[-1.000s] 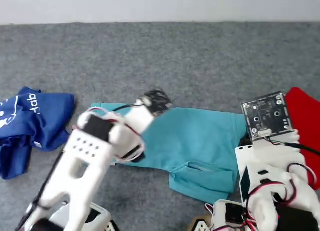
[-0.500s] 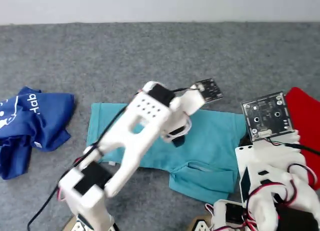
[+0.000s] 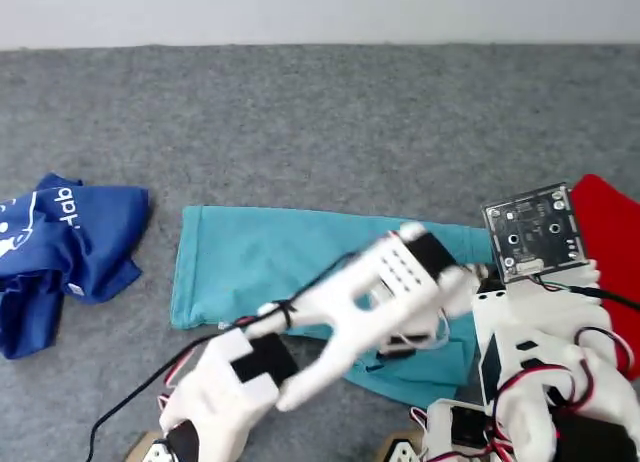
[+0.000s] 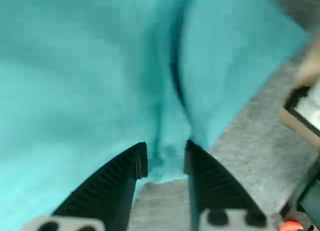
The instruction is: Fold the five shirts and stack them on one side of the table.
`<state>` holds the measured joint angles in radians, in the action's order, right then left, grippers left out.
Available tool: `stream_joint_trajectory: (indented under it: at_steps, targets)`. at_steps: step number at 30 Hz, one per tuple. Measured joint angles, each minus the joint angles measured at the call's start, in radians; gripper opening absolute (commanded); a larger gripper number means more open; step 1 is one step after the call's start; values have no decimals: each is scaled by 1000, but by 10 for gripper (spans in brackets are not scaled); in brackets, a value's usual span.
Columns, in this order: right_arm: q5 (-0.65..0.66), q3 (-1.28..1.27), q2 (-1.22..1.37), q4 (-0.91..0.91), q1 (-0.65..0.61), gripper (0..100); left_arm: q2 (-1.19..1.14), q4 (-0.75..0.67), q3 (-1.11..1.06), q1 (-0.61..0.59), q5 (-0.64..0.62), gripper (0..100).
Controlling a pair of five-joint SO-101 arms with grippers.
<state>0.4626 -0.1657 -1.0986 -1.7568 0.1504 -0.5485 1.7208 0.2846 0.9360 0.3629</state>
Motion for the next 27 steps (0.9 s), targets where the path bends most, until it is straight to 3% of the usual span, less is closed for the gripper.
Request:
stream_joint_trajectory:
  at_steps: [12, 22, 27]
  targets:
    - [0, 0, 0, 0, 0, 10, 140, 3, -129, 60, -11, 105]
    - [0, 0, 0, 0, 0, 10, 152, -272, -87, -91, -68, 105]
    - [0, 0, 0, 0, 0, 10, 104, -298, -86, -77, -77, 105]
